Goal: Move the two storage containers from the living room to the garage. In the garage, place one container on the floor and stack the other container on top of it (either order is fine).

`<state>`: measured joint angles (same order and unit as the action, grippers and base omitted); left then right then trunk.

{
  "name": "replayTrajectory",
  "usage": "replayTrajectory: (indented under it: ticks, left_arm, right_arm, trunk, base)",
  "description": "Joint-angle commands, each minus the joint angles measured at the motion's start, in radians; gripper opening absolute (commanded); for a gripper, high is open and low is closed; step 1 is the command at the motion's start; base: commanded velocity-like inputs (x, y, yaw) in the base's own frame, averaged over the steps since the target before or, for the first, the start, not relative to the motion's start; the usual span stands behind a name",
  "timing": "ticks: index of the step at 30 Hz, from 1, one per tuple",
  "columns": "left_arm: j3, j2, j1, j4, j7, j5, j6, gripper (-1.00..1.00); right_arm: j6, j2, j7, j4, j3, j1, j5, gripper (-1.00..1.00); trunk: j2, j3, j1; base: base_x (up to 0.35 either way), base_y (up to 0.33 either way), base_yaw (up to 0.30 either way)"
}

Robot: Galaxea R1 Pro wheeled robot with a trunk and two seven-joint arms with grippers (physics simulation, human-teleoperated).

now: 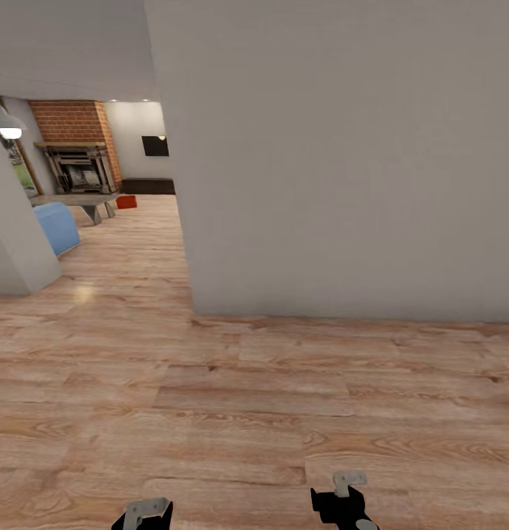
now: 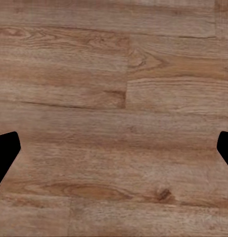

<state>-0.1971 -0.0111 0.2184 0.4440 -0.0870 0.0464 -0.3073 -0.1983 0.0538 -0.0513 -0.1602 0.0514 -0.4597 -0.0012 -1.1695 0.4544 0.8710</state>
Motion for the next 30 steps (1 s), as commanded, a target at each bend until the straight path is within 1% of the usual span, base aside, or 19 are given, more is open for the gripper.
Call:
replayTrajectory:
  ticks: [1, 30]
  left_arm:
    - [-0.008, -0.001, 0.001, -0.001, -0.008, 0.005, -0.003, 1.00]
    - [-0.008, -0.001, 0.001, -0.001, -0.008, 0.005, -0.003, 1.00]
  right_arm:
    - [-0.003, 0.000, -0.005, 0.001, 0.005, -0.001, 0.000, 1.00]
    - [-0.003, 0.000, -0.005, 0.001, 0.005, -0.001, 0.000, 1.00]
  trunk:
    - [0.000, 0.001, 0.001]
    - [0.000, 0.001, 0.001]
  base:
    - [0.347, 0.000, 0.242]
    - [0.347, 0.000, 0.274]
